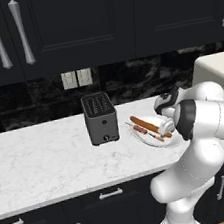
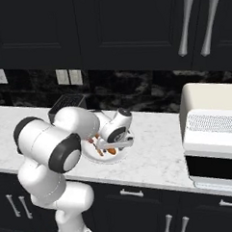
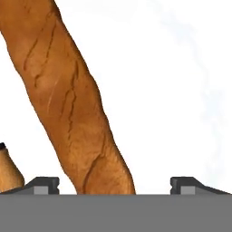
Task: Pick up the kebab skewer and baguette bread, and place them inside the toaster oven. Close the toaster oven door and start by setting the timer.
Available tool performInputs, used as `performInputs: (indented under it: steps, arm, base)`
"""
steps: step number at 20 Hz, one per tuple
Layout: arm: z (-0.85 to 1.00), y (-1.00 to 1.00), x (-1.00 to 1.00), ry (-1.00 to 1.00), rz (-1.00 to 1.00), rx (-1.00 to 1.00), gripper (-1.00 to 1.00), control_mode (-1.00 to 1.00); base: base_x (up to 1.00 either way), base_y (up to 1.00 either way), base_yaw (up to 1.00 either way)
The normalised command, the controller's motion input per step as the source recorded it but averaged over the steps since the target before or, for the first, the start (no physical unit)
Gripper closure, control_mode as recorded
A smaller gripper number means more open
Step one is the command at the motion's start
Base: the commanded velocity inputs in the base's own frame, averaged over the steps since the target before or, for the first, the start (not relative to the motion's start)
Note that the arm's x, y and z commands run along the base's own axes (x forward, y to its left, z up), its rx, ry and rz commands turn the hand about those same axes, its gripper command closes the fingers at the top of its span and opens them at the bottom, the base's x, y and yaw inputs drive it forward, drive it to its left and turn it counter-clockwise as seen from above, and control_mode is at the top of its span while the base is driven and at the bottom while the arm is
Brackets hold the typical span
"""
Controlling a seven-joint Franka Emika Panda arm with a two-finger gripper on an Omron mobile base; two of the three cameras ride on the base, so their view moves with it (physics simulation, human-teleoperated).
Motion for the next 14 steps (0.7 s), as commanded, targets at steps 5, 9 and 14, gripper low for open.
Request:
performInputs:
  steps: [5,9,14]
  arm:
    - [-0.01,0.01,-0.08,-0.01,0.00,0.00,-1.00,-1.00]
    - [-0.05,0.01,-0.02,-0.03,0.00,0.00,-1.00,-1.00]
    - [-0.27,0.01,-0.12,-0.05,0.01,0.00,-1.00,-1.00]
  base:
    - [0.00,0.00,0.00]
    - [0.00,0.00,0.00]
    - [0.00,0.00,0.00]
